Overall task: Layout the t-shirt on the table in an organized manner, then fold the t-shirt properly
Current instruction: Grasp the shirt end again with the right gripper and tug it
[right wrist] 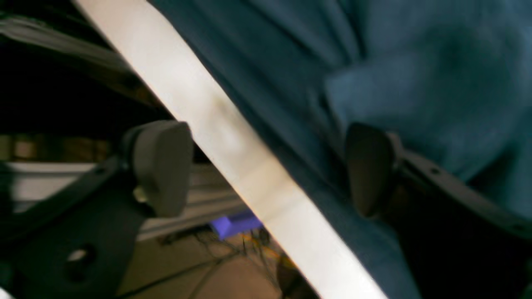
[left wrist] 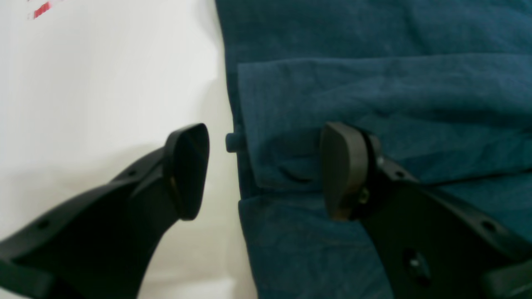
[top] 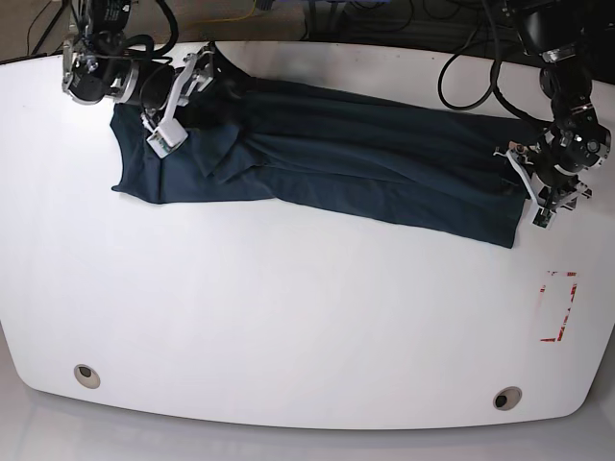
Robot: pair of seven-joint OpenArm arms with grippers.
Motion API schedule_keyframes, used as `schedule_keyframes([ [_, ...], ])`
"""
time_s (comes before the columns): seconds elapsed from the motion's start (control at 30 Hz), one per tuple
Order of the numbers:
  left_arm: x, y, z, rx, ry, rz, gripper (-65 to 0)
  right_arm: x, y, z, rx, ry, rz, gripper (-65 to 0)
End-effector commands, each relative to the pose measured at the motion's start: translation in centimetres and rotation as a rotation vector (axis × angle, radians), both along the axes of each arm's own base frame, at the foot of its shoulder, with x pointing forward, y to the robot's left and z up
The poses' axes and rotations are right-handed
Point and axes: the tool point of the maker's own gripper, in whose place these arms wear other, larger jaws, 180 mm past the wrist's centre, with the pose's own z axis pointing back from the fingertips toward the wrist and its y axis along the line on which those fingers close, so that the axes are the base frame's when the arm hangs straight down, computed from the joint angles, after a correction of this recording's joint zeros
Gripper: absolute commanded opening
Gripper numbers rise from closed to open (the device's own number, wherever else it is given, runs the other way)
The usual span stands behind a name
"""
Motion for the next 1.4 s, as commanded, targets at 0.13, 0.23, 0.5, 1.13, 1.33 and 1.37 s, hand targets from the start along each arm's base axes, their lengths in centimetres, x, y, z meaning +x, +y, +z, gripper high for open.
schedule_keyframes([
  [0.13, 1.1, 0.2, 1.4, 0.001, -0.051, -0.007, -25.8, 2.8, -2.1, 2.3, 0.003, -0.107, -0.077, -25.5],
  [0.23, 1.1, 0.2, 1.4, 0.001, -0.053, -0.007, -25.8, 3.3, -1.8, 1.8, -0.009, -0.106, -0.084, -27.3],
  [0.5, 1.1, 0.2, 1.4, 0.001, -0.053, -0.007, -25.8, 2.0, 1.7, 0.0, 0.011, -0.051, -0.007, -27.6],
  [1.13, 1.2, 0.2, 1.5, 0.002, -0.055, -0.009, -25.8, 1.1, 2.4, -3.3, -0.004, 0.057, 0.031, -27.7],
  [1.33, 1.3, 0.1, 1.7, 0.004, -0.059, -0.010, -25.8, 1.4, 3.5, 0.6, -0.006, -0.063, 0.108, -27.7],
  [1.37, 1.3, 0.1, 1.7, 0.004, -0.061, -0.010, -25.8, 1.4, 3.7, 1.0, 0.000, -0.073, 0.113, -27.7],
])
